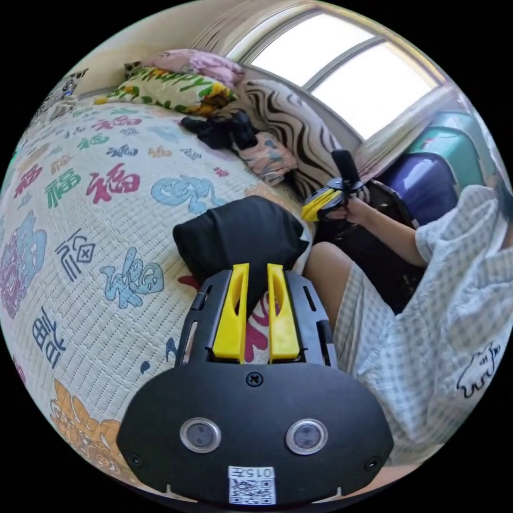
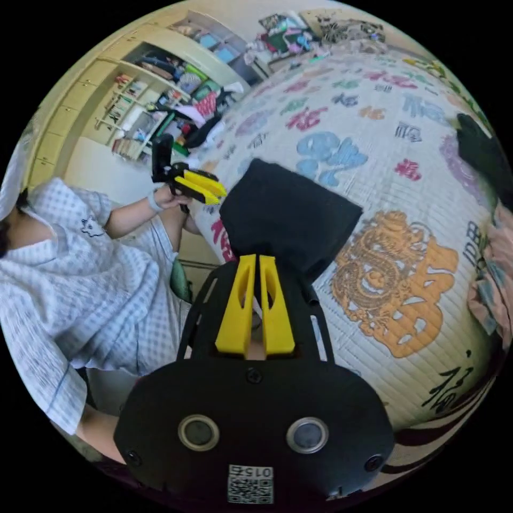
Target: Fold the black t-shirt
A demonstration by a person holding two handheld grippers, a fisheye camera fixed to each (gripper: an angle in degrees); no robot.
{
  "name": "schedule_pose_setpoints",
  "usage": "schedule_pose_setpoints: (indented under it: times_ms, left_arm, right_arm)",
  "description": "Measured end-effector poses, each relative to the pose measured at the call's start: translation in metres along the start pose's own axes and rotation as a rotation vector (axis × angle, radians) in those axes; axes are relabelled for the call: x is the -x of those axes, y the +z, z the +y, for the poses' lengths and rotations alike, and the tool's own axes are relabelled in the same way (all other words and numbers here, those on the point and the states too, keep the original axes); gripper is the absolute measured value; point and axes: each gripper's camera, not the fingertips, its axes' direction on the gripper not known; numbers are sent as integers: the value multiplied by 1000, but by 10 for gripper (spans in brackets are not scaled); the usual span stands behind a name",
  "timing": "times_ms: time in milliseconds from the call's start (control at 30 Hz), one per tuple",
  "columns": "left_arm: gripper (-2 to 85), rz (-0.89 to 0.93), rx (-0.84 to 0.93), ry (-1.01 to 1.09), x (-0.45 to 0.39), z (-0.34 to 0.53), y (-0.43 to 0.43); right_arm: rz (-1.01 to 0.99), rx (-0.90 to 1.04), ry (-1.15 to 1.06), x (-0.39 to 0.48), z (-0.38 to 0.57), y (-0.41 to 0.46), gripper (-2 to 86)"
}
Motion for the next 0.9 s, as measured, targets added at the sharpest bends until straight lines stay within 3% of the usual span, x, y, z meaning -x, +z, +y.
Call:
schedule_pose_setpoints:
  times_ms: [133,267,333,400,500,567,733,900]
  left_arm:
    - [16,-33,56,-97,32,4,20]
    - [40,43,36,-186,55,-7,-13]
    - [78,100,-90,-293,88,-16,-50]
    - [100,85,-131,-348,114,-30,-65]
    - [111,90,-81,-396,154,-61,-54]
    - [103,170,-46,-429,175,-75,-39]
    - [35,238,-67,-471,200,-87,-36]
    - [16,316,-202,-576,219,-44,-68]
  right_arm:
    - [20,209,98,-25,-12,50,0]
    - [-104,89,172,-44,-6,18,3]
    - [-141,19,202,-56,-4,-8,15]
    - [-112,-103,274,-80,-10,-39,69]
    - [-28,-101,317,-110,-38,-50,101]
    - [-103,-110,341,-131,-56,-45,109]
    - [-231,-46,358,-161,-92,-22,46]
    - [-263,-142,386,-177,-86,-35,10]
